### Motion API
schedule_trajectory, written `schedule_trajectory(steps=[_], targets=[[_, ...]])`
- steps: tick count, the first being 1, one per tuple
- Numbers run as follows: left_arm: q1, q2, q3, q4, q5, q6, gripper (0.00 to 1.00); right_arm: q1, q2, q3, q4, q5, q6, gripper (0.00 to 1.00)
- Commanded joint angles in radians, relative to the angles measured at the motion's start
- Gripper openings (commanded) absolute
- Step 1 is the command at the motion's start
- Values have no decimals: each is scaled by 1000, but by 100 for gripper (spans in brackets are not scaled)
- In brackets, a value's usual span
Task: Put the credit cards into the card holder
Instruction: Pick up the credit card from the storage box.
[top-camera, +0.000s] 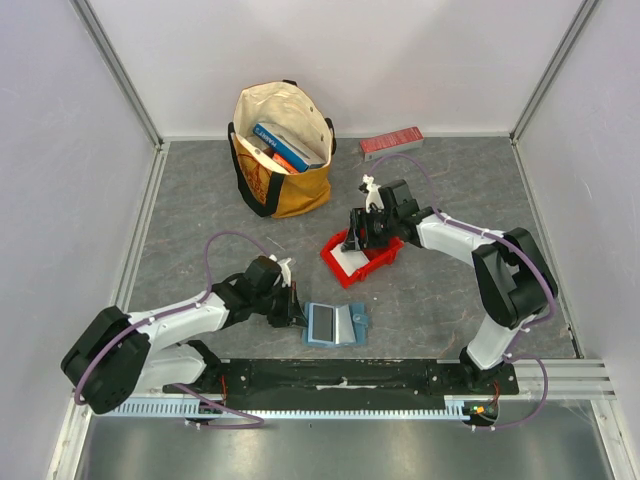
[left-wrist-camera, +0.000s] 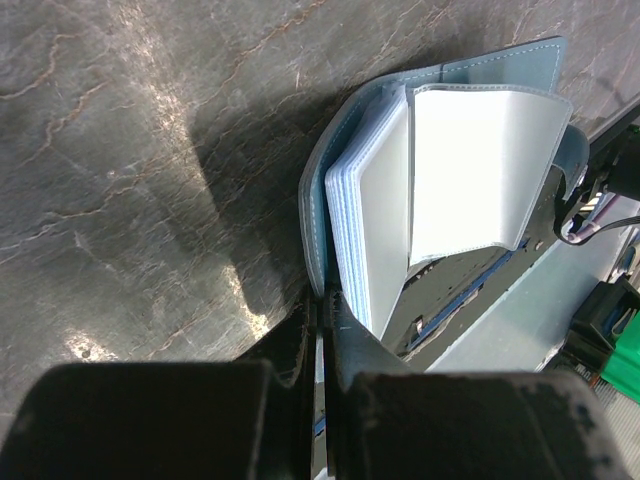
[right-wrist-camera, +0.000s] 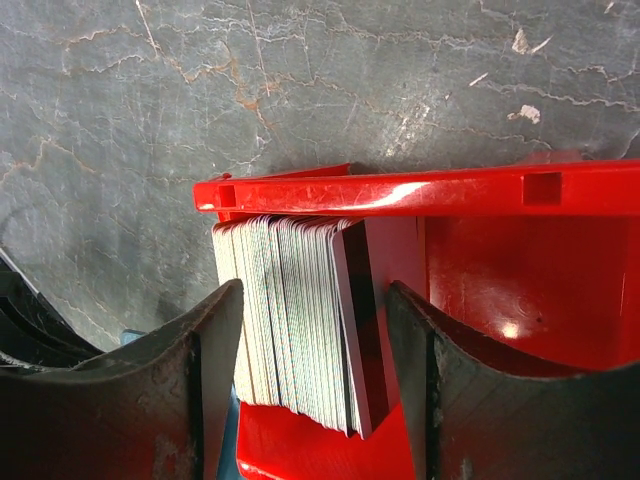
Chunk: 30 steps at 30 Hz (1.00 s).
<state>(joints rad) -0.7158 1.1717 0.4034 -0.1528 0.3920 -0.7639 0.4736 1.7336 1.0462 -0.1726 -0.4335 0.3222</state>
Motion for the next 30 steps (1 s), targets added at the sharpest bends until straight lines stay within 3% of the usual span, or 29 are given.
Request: schedule_trajectory(steps=[1,16,25,30], targets=[[-2,8,31,27,-2,38,2,-9,-46,9,28,-28,-3,64],[-4,31,34,41,7,41,2,-20,-43,6,25,-31,-5,48],[-4,39,40,45,10,41,2,-24,-20,12,25,-34,-9,58],[-4,45,41,45,10,44,2,-24,3,17,27,-22,-15,78]])
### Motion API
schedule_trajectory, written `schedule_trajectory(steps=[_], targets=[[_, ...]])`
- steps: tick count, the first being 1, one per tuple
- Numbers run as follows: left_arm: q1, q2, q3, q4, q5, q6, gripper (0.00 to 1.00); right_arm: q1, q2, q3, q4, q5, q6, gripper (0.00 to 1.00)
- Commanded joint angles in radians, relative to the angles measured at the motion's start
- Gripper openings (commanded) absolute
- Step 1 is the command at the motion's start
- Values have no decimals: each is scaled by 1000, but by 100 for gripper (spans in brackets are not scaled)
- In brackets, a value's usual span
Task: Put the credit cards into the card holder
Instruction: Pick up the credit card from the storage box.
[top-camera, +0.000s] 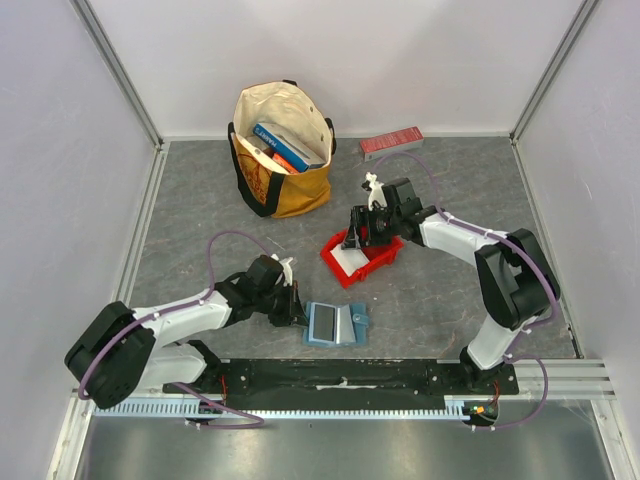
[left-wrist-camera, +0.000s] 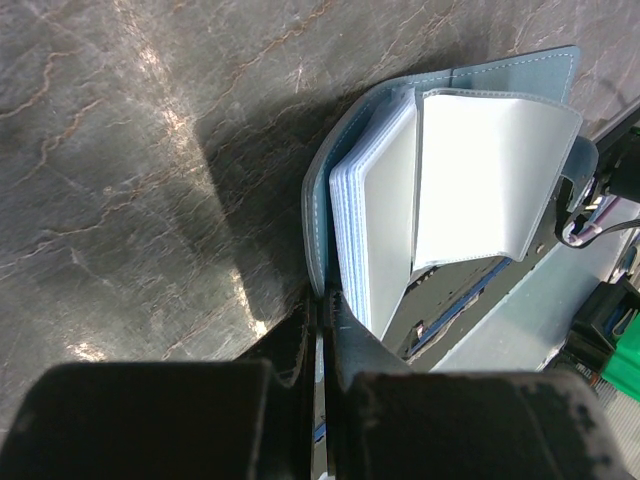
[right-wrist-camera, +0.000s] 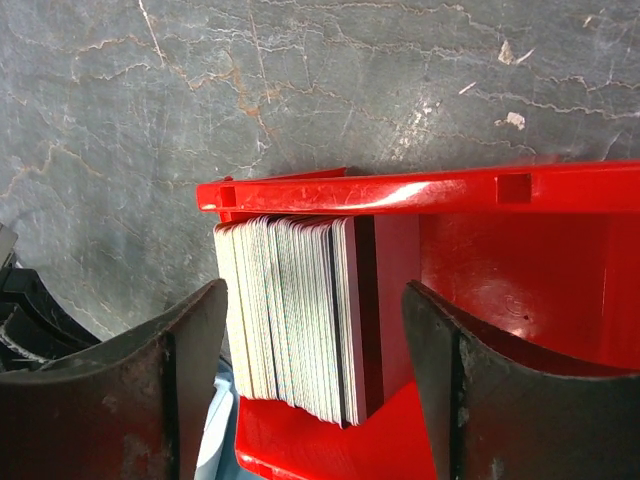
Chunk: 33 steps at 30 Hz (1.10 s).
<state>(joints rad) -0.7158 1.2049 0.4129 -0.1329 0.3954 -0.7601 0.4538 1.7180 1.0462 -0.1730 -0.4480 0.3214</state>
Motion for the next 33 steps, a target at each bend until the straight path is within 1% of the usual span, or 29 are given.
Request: schedule_trajectory(steps=[1,4,6,10,12,20,33], targets=[[-2,12,32,26,7,41,2,-4,22,20,26,-6,-15,80],[-4,16,35,26,10,42,2,-4,34,20,21,-11,-19,83],[-4,19,35,26,10,44,2,-4,41,23,17,-29,-21,84],[-4,24,38,24,11,45,2,-4,49,26,10,-80,-31,78],[-4,24,37,26,11,45,2,-4,40,28,10,-81,-28,74],[-5,24,37,26,13,44,2,-4,11,26,10,-89,-19,65],[-4,36,32,41,23,47,2,-7,-14,15,6,-67,-13,56]])
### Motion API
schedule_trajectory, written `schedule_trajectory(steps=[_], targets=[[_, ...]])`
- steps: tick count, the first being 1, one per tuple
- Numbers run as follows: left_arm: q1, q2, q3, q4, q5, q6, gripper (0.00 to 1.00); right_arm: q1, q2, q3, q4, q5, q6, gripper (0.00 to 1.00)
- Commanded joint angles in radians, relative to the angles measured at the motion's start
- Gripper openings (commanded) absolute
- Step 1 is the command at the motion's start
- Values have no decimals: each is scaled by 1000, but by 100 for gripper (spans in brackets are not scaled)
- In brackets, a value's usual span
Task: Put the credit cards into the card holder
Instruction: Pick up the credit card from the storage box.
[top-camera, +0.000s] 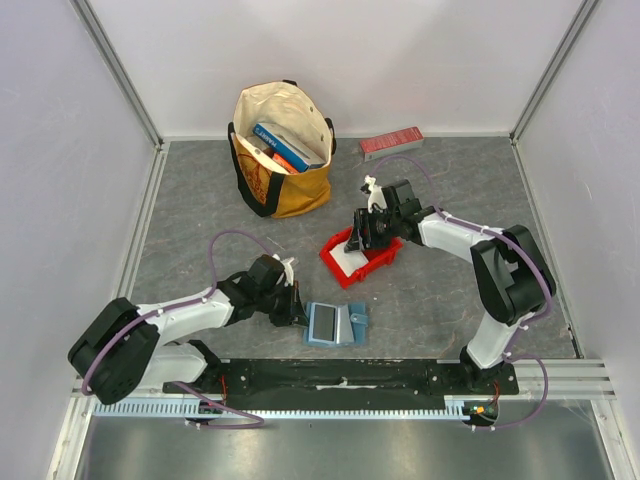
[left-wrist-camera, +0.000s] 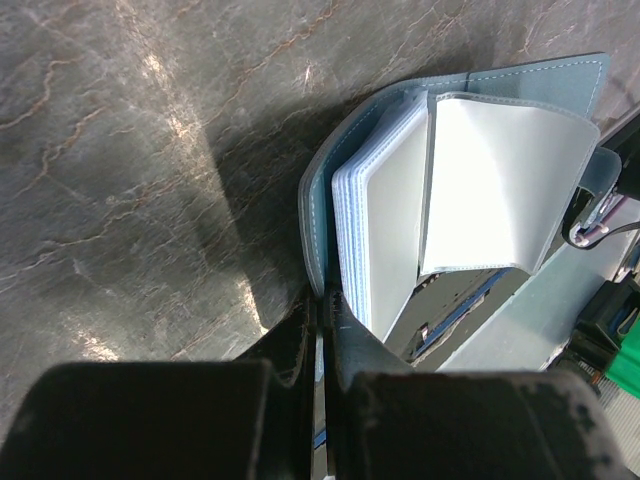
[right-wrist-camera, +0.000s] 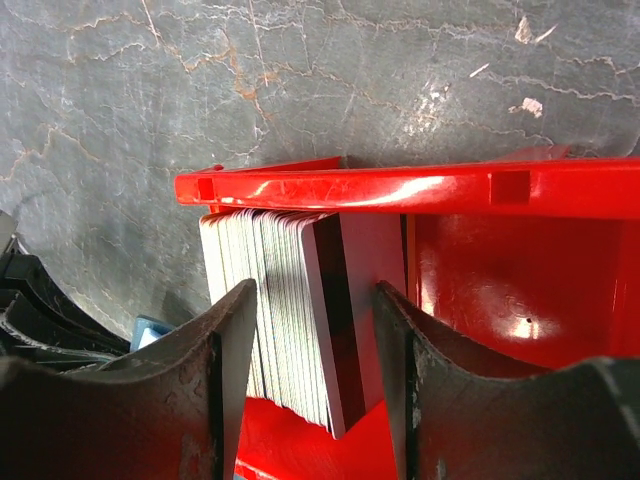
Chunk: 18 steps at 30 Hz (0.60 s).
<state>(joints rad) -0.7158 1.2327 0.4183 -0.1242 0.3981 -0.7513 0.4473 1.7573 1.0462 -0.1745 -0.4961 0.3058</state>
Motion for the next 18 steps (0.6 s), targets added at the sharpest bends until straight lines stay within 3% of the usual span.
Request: schedule_trajectory(steps=[1,18], targets=[[-5,8,25,34,19,36,2,-1,-53,17,7,-19,4,56],[-4,36,28,49,33,38,2,-9,-70,11,0,4,-2,43]])
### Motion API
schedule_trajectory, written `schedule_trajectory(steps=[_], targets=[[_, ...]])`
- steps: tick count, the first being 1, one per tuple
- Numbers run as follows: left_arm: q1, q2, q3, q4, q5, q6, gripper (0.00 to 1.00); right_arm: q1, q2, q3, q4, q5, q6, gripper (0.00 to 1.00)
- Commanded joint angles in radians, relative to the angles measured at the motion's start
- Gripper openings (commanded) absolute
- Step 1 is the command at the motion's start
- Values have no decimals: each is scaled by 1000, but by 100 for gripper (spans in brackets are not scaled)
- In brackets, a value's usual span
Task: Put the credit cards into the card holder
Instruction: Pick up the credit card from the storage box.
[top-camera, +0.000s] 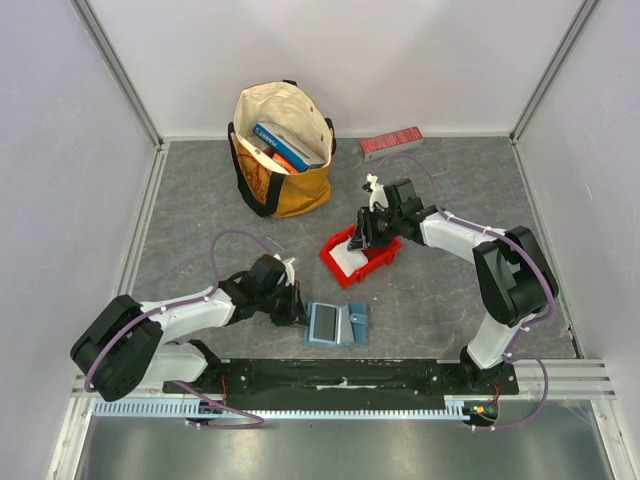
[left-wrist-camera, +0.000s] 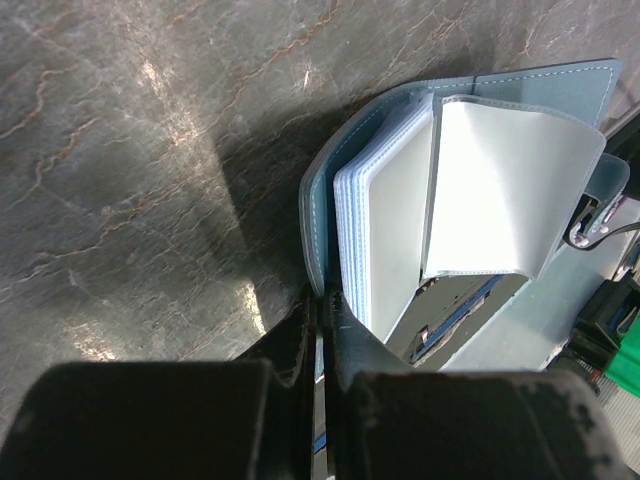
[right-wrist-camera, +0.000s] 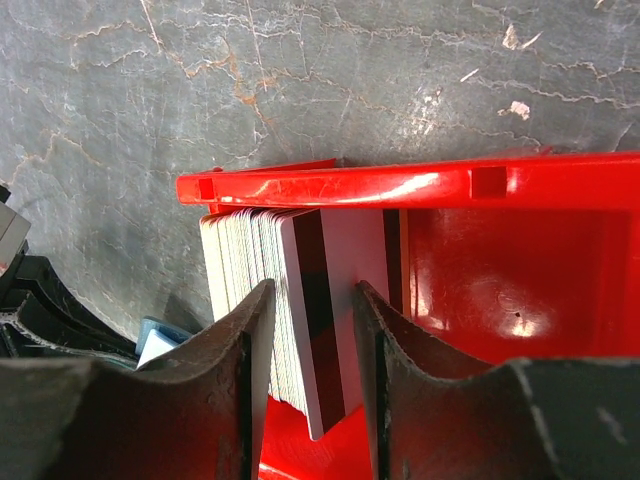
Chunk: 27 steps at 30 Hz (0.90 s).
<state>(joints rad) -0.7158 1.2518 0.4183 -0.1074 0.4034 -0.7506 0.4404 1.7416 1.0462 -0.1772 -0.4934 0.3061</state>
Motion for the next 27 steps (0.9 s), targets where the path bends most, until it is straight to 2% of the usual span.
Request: schedule_trajectory(steps=[1,7,15,22,27], targets=[[-5,18,28,34,29,39,2,-3,-57,11,2,4,-1,43],[-4,20,25,38,32,36,2,-11,-62,12,-7,12,-10,38],[-4,21,25,43,35,36,2,-11,-50,23,-21,9,-16,21],[-4,29,25,49,41,40,2,-11,-42,24,-25,27,-21,23],[-5,31,22,52,41,39,2,-11,-27,31,-34,44,-21,12]])
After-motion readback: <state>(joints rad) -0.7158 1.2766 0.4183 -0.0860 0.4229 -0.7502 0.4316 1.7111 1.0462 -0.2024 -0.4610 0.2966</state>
